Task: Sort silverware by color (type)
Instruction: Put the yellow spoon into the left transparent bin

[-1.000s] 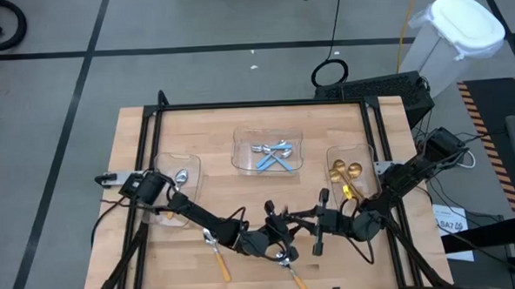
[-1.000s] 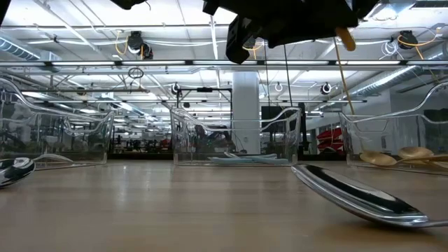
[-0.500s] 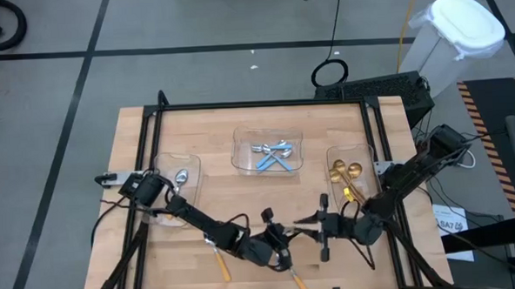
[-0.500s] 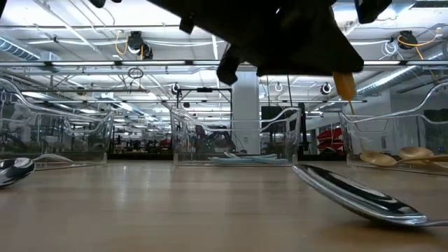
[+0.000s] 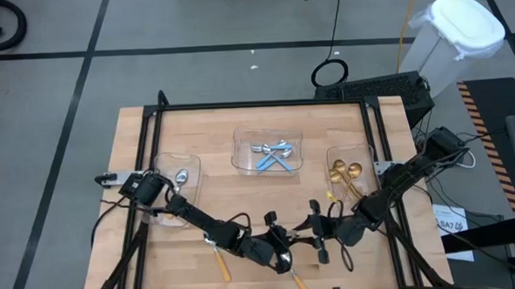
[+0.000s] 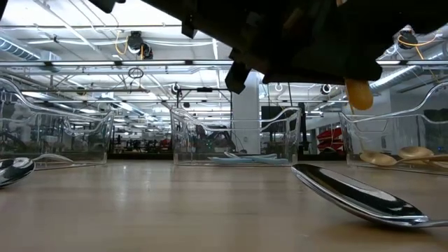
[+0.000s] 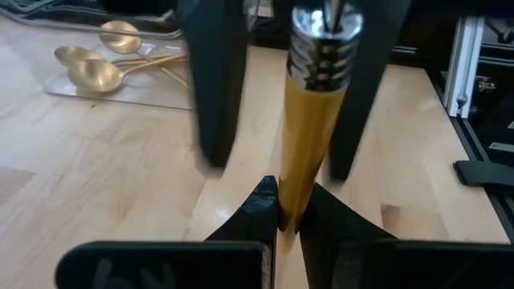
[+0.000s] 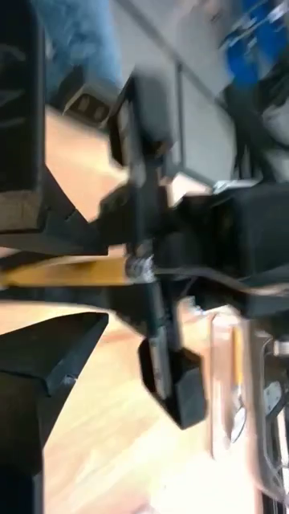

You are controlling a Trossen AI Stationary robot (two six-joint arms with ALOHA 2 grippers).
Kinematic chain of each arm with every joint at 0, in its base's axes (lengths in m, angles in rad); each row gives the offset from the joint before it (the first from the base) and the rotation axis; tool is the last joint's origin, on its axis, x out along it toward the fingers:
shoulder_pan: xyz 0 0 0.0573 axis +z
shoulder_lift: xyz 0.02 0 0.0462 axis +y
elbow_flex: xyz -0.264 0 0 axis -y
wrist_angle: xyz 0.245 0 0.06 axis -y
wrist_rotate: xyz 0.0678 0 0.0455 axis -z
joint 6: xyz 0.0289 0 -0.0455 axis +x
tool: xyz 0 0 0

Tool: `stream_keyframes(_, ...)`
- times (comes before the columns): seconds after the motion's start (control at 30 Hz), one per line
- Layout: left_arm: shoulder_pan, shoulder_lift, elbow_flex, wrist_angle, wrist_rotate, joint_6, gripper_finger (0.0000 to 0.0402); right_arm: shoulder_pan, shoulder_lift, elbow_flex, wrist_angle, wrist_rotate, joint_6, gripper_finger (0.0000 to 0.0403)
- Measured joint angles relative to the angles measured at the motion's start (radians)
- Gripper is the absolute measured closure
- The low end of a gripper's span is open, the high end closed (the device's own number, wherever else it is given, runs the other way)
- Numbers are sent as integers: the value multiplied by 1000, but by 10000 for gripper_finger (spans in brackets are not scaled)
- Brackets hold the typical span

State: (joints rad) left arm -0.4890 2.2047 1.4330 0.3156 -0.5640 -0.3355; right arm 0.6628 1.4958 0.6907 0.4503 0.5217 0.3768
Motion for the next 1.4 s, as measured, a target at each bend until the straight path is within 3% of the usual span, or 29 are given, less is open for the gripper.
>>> stream_keyframes(0.13,12,0,0,-3,15,-4,377,-23,9,0,24,-2,-34,288)
stream_keyframes(0.33,13,-1,2,-4,14,-15,377,-27,7,0,48,-11,-67,371)
stream_keyframes(0.43,13,-2,2,-6,-3,-32,363,-27,6,0,47,-4,-66,373)
stream_keyframes(0.57,-4,-2,2,-7,-117,-58,297,-23,-9,0,45,73,-43,373)
stream_keyframes(0.77,-65,-2,2,-5,-385,6,186,31,-31,0,46,327,-47,373)
stream_keyframes(0.87,-86,-2,2,2,-533,3,154,52,-31,0,72,456,-48,373)
stream_keyframes(0.93,-89,-2,2,3,-575,-9,145,57,-27,0,98,501,-54,373)
stream_keyframes(1.2,-63,-1,2,35,-580,-18,141,59,21,0,275,521,-157,373)
stream_keyframes(1.4,-54,-1,2,99,-563,41,140,50,25,0,287,499,-152,372)
